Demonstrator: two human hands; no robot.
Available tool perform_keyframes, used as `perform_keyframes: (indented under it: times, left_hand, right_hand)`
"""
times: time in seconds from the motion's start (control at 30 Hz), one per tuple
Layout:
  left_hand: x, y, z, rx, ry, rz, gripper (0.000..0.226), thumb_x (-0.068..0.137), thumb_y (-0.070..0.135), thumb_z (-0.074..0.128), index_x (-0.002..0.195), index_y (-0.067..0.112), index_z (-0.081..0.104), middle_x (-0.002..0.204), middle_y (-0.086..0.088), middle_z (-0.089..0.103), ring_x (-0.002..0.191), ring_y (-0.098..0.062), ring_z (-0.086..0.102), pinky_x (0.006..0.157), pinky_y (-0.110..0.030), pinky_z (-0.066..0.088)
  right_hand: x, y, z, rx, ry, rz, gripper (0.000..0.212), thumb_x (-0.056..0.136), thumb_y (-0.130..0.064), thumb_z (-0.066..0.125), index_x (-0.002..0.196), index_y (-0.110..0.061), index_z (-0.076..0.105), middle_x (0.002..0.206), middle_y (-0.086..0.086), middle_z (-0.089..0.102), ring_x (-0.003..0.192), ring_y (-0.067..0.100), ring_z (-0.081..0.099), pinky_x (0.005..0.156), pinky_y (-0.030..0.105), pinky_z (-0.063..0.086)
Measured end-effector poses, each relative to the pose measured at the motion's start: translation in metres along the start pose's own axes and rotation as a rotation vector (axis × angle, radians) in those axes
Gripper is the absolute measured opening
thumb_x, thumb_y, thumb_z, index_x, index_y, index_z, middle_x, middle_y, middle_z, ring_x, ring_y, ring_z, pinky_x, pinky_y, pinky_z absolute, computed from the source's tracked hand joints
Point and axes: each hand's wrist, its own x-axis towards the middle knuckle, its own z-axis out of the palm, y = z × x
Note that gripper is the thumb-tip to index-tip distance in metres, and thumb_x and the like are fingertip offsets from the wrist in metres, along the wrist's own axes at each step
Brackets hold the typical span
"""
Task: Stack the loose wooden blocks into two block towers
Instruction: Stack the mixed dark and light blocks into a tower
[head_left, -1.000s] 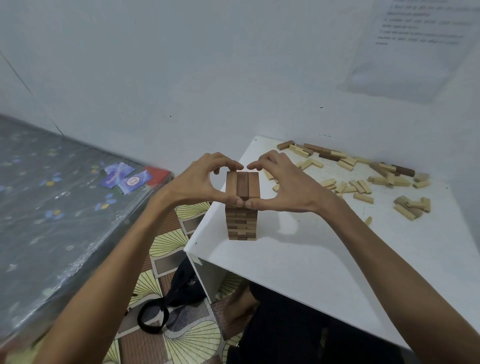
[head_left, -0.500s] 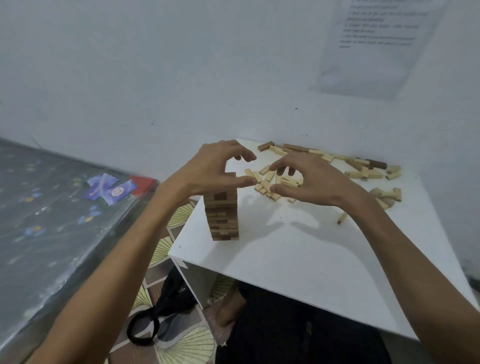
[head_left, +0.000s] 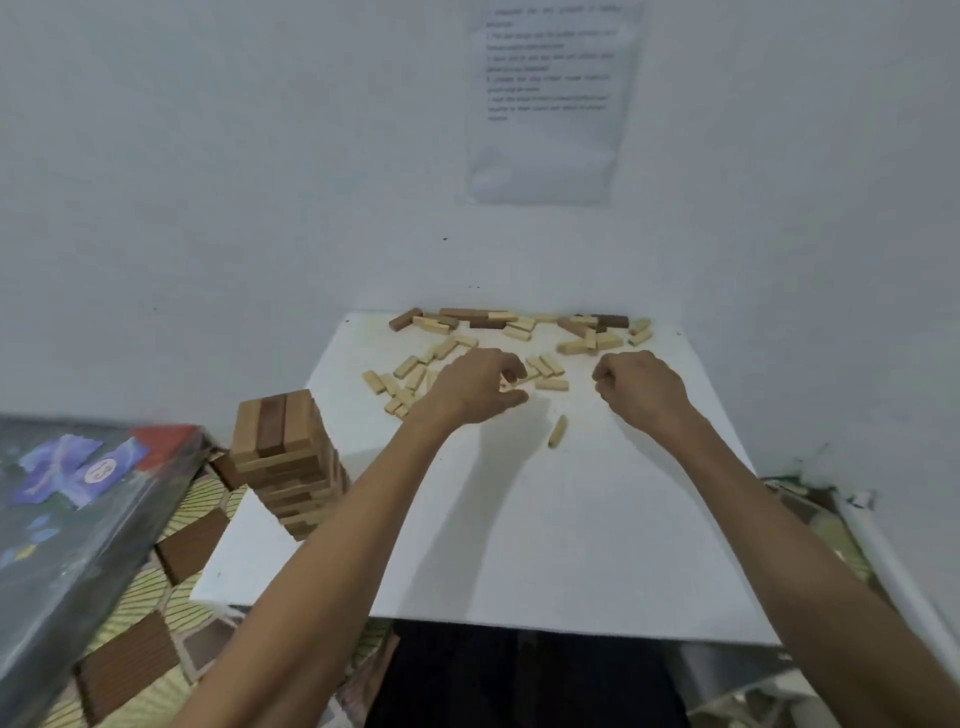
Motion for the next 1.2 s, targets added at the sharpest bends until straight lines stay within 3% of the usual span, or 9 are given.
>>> perform_keyframes:
  times: [0.17, 0.33, 0.43, 0.57, 0.67, 0.77, 0.9, 1.0, 1.2]
  left_hand:
    - [0.054, -0.004, 0.042, -0.007, -0.011, -0.056, 0.041, 0.096, 0.041, 0.068, 0.132, 0.024, 0.063, 0.131, 0.001, 0.062, 0.119, -0.022, 0.059, 0.096, -0.043, 0.051]
    - [0.084, -0.007, 0.074, 0.115, -0.024, -0.051, 0.042, 0.096, 0.044, 0.066, 0.135, 0.029, 0.062, 0.141, -0.002, 0.055, 0.131, -0.028, 0.047, 0.102, -0.046, 0.045]
    - [0.088, -0.007, 0.089, 0.180, 0.020, -0.037, 0.037, 0.097, 0.042, 0.064, 0.133, 0.032, 0.064, 0.140, 0.001, 0.053, 0.134, -0.026, 0.040, 0.106, -0.045, 0.034]
    - [0.089, -0.002, 0.100, 0.158, 0.135, -0.055, 0.026, 0.099, 0.038, 0.061, 0.123, 0.031, 0.070, 0.133, 0.003, 0.058, 0.129, -0.023, 0.043, 0.103, -0.043, 0.034]
    - [0.089, 0.003, 0.099, 0.115, 0.169, -0.062, 0.028, 0.098, 0.035, 0.061, 0.124, 0.028, 0.069, 0.136, 0.003, 0.057, 0.132, -0.023, 0.042, 0.105, -0.044, 0.033]
    - [0.086, 0.009, 0.102, 0.019, 0.153, -0.048, 0.035, 0.098, 0.034, 0.060, 0.132, 0.025, 0.063, 0.140, 0.001, 0.055, 0.134, -0.025, 0.041, 0.108, -0.046, 0.032]
    - [0.083, 0.021, 0.110, -0.019, 0.102, 0.013, 0.037, 0.099, 0.040, 0.059, 0.134, 0.029, 0.062, 0.139, 0.002, 0.056, 0.134, -0.023, 0.041, 0.108, -0.046, 0.031]
    - [0.084, 0.033, 0.116, -0.025, 0.087, 0.039, 0.046, 0.095, 0.050, 0.063, 0.136, 0.029, 0.060, 0.140, 0.002, 0.056, 0.135, -0.022, 0.042, 0.111, -0.048, 0.031]
    - [0.110, 0.035, 0.107, 0.011, 0.107, -0.012, 0.048, 0.098, 0.049, 0.059, 0.139, 0.023, 0.058, 0.145, -0.001, 0.053, 0.136, -0.025, 0.043, 0.109, -0.047, 0.033]
  right_hand:
    - [0.020, 0.047, 0.028, -0.134, 0.015, 0.148, 0.023, 0.098, -0.008, 0.048, 0.115, -0.008, 0.063, 0.114, 0.011, 0.058, 0.104, 0.031, 0.058, 0.074, 0.034, 0.045]
    - [0.030, 0.070, 0.050, -0.036, -0.012, 0.196, 0.029, 0.098, -0.004, 0.043, 0.121, -0.004, 0.059, 0.122, 0.017, 0.055, 0.111, 0.034, 0.053, 0.083, 0.039, 0.048]
    - [0.035, 0.077, 0.055, 0.055, 0.015, 0.206, 0.023, 0.097, -0.009, 0.052, 0.118, -0.005, 0.062, 0.117, 0.015, 0.059, 0.106, 0.032, 0.056, 0.081, 0.038, 0.048]
    - [0.035, 0.083, 0.053, 0.252, 0.014, 0.222, 0.026, 0.094, -0.012, 0.067, 0.120, -0.010, 0.064, 0.111, 0.013, 0.066, 0.099, 0.029, 0.062, 0.082, 0.039, 0.054]
    - [0.033, 0.084, 0.053, 0.220, 0.007, 0.198, 0.028, 0.095, -0.011, 0.061, 0.123, -0.013, 0.063, 0.115, 0.013, 0.067, 0.103, 0.029, 0.063, 0.085, 0.039, 0.054]
    - [0.032, 0.079, 0.052, 0.172, -0.001, 0.156, 0.026, 0.091, -0.016, 0.064, 0.117, -0.017, 0.062, 0.124, 0.007, 0.054, 0.115, 0.026, 0.052, 0.090, 0.038, 0.049]
    - [0.032, 0.068, 0.051, 0.138, 0.002, 0.053, 0.011, 0.093, -0.024, 0.064, 0.101, -0.017, 0.065, 0.114, 0.003, 0.054, 0.108, 0.024, 0.054, 0.080, 0.035, 0.049]
    - [0.032, 0.062, 0.054, 0.219, 0.041, 0.107, 0.025, 0.095, -0.039, 0.063, 0.100, -0.015, 0.066, 0.110, 0.004, 0.056, 0.107, 0.024, 0.056, 0.078, 0.035, 0.048]
    - [0.037, 0.059, 0.055, 0.190, 0.039, 0.278, 0.074, 0.085, -0.069, 0.063, 0.133, -0.013, 0.054, 0.129, 0.007, 0.057, 0.121, 0.029, 0.054, 0.085, 0.039, 0.048]
